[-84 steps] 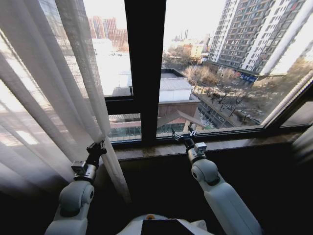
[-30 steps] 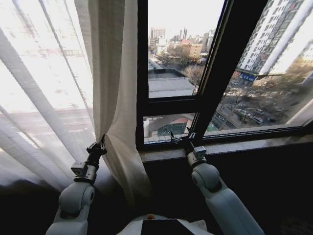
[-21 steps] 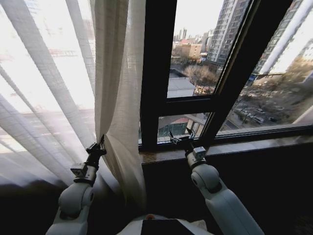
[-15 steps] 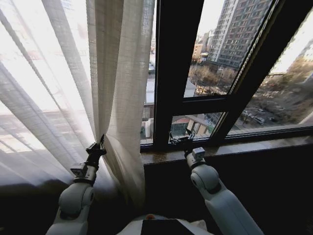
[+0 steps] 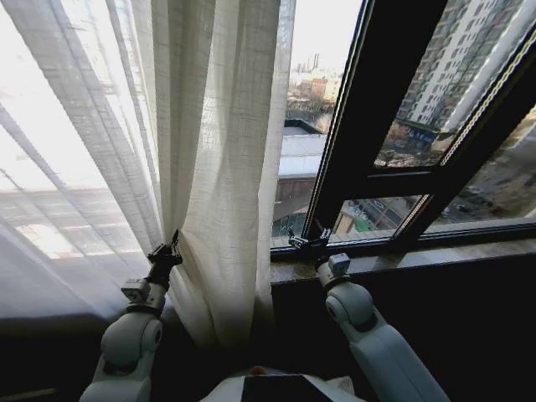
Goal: Open the curtains by pulling them apart, changing their state from closed to fully open.
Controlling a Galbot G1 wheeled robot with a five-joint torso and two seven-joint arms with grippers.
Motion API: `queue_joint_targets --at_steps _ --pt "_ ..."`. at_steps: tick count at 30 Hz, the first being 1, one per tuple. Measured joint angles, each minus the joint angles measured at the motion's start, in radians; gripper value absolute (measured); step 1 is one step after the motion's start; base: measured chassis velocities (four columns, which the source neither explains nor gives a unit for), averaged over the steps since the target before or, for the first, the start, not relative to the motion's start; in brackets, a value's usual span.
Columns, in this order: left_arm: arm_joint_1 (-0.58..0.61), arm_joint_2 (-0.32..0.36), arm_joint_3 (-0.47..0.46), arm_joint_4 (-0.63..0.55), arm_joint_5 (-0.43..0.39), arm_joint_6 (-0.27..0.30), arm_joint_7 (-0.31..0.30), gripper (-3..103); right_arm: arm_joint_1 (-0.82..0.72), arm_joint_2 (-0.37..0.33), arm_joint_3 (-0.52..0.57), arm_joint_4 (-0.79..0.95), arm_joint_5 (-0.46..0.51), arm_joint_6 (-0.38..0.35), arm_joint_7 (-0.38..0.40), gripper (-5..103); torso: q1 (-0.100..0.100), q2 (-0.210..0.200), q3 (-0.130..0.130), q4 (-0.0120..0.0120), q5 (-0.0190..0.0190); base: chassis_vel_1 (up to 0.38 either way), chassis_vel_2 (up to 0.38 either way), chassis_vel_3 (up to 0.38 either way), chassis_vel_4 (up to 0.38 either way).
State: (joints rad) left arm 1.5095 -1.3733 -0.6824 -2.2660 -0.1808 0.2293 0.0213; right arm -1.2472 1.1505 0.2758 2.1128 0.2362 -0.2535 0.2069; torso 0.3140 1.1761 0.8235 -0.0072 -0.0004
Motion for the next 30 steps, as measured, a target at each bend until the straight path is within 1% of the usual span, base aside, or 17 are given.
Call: queue_joint_targets --at_steps 2,5,10,12,14,15,19,21,23,24,26,29,30 --pt "0.0 -0.001 -0.004 0.001 -0.001 0.0 0.0 0 0.0 0.001 -0.001 -0.002 0.0 0.001 -0.001 100 0.0 0.0 0.0 -0.0003 0.0002 0.0 0.0 0.0 0.0" --pt "0.003 -0.001 -0.019 0.001 -0.008 -0.001 0.002 0 0.001 0.003 -0.005 -0.01 -0.001 0.001 -0.002 100 0.0 0.0 0.0 -0.0009 0.0015 -0.014 -0.018 0.008 0.016" --pt "0.004 0.002 -0.054 0.002 -0.029 -0.001 0.004 0 0.005 0.005 -0.009 -0.02 -0.002 0.002 -0.005 100 0.0 0.0 0.0 -0.0008 0.001 -0.058 -0.035 0.046 0.045" --pt "0.003 0.003 -0.096 0.006 -0.048 -0.002 0.004 0 0.007 0.008 -0.01 -0.025 -0.003 0.003 -0.007 100 0.0 0.0 0.0 -0.0005 0.0009 0.0 0.0 0.0 0.0" --pt "0.002 0.005 -0.154 0.014 -0.075 -0.005 0.005 0 0.007 0.009 -0.011 -0.03 -0.003 0.003 -0.009 100 0.0 0.0 0.0 -0.0001 -0.0001 0.0 0.0 0.0 0.0" --pt "0.002 0.005 -0.154 0.014 -0.075 -0.005 0.005 0 0.007 0.009 -0.011 -0.03 -0.003 0.003 -0.009 100 0.0 0.0 0.0 -0.0001 -0.0001 0.0 0.0 0.0 0.0" --pt "0.001 0.007 -0.26 0.033 -0.127 -0.013 0.012 0 0.009 0.01 -0.011 -0.042 -0.004 0.008 -0.015 100 0.0 0.0 0.0 -0.0004 0.0002 0.0 0.0 0.0 0.0" --pt "0.001 0.007 -0.275 0.037 -0.131 -0.016 0.014 0 0.01 0.011 -0.011 -0.044 -0.004 0.01 -0.017 100 0.0 0.0 0.0 -0.0005 0.0002 0.0 0.0 0.0 0.0" --pt "0.001 0.008 -0.371 0.07 -0.164 -0.031 0.021 0 0.013 0.013 -0.01 -0.058 -0.007 0.023 -0.024 100 0.0 0.0 0.0 -0.0005 0.0008 0.0 0.0 0.0 0.0" --pt "0.001 0.008 -0.371 0.07 -0.164 -0.031 0.021 0 0.013 0.013 -0.01 -0.058 -0.007 0.023 -0.024 100 0.0 0.0 0.0 -0.0005 0.0008 0.0 0.0 0.0 0.0" --pt "0.003 0.013 -0.443 0.103 -0.198 -0.041 0.021 0 0.014 0.016 -0.01 -0.066 -0.008 0.026 -0.027 100 0.0 0.0 0.0 -0.0006 0.0007 0.0 0.0 0.0 0.0" --pt "0.004 0.029 -0.54 0.163 -0.225 -0.064 0.023 0 0.016 0.017 -0.012 -0.072 -0.008 0.027 -0.029 100 0.0 0.0 0.0 -0.0004 0.0004 0.0 0.0 0.0 0.0" --pt "0.004 0.029 -0.54 0.163 -0.225 -0.064 0.023 0 0.016 0.017 -0.012 -0.072 -0.008 0.027 -0.029 100 0.0 0.0 0.0 -0.0004 0.0004 0.0 0.0 0.0 0.0"
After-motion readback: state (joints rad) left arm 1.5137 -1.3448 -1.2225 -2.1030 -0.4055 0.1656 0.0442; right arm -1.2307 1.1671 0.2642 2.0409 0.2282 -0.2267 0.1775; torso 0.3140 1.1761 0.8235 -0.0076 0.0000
